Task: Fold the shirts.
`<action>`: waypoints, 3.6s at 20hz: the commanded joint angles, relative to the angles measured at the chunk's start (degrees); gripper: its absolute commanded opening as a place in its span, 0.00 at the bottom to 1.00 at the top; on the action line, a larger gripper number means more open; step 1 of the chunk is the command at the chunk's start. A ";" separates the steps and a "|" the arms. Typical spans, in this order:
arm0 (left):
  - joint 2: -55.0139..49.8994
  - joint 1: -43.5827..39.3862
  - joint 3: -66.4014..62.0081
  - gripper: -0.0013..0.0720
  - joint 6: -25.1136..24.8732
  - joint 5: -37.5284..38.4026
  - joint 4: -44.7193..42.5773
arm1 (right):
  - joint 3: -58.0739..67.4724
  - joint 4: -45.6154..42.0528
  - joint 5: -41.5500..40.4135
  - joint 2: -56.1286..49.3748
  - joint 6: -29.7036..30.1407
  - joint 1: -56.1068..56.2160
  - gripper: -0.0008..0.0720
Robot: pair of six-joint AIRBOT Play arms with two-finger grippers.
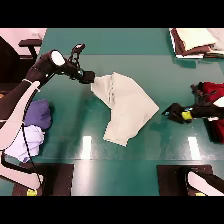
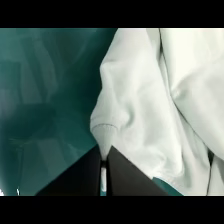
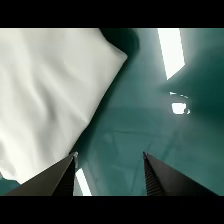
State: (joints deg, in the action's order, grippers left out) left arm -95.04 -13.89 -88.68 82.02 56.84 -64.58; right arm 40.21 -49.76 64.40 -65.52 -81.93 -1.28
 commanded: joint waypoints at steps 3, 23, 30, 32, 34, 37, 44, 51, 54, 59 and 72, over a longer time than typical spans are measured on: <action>-0.02 0.11 -0.31 0.05 0.00 0.31 -1.25 | 1.99 9.60 -12.04 -12.00 4.57 6.86 0.60; 51.63 5.22 -0.55 0.05 1.42 -5.40 -14.49 | 55.63 -7.50 12.66 15.34 3.85 -4.72 0.03; 62.97 5.22 -1.42 0.05 1.53 -5.31 -13.81 | 73.31 -7.30 19.41 13.20 0.13 -15.34 0.03; 61.35 5.22 -1.18 0.05 1.51 -2.19 -13.66 | 77.83 -7.23 22.93 8.17 -2.03 -15.47 0.03; 56.74 5.22 -0.92 0.05 1.49 5.68 -13.68 | 77.42 -7.32 24.76 2.78 -3.21 -12.02 0.03; 45.55 5.22 0.96 0.05 -0.87 18.27 -12.50 | 69.05 -9.60 24.85 -5.64 -3.63 -3.67 0.03; 18.67 5.25 9.16 0.05 -8.04 4.94 -10.88 | 58.01 -15.78 18.58 -29.49 -3.54 6.56 0.03; 9.05 5.25 7.91 0.68 -2.49 -11.89 -14.99 | 58.01 -10.97 10.67 -31.12 -2.75 3.10 0.50; 9.18 7.63 3.34 0.67 -2.51 0.96 -15.72 | 57.90 -3.80 18.36 -29.00 1.73 -1.09 0.49; 10.14 19.08 7.74 0.67 -6.14 17.09 -2.60 | 45.92 -3.78 21.88 -18.60 5.07 -4.59 0.49; 10.99 19.67 31.01 0.67 -8.98 10.23 3.52 | 21.84 0.72 13.70 -3.26 6.10 -5.11 0.49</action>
State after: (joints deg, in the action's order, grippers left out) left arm -84.07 7.88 -60.18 73.56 68.53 -61.95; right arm 63.86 -50.70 78.98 -69.91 -75.90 -6.35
